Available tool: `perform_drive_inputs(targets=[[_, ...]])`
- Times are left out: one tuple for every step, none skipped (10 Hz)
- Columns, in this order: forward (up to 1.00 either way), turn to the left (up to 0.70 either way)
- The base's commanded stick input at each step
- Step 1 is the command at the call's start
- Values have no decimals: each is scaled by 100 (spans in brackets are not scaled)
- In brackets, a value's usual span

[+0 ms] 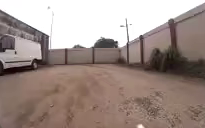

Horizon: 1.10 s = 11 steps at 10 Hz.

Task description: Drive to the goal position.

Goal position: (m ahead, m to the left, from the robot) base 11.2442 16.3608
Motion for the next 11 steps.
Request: perform_drive_inputs(targets=[[70,0],[70,0],[70,0],[70,-35],[70,-35],[70,-35],[70,0],[70,0],[70,0],[70,-11],[70,-33]])
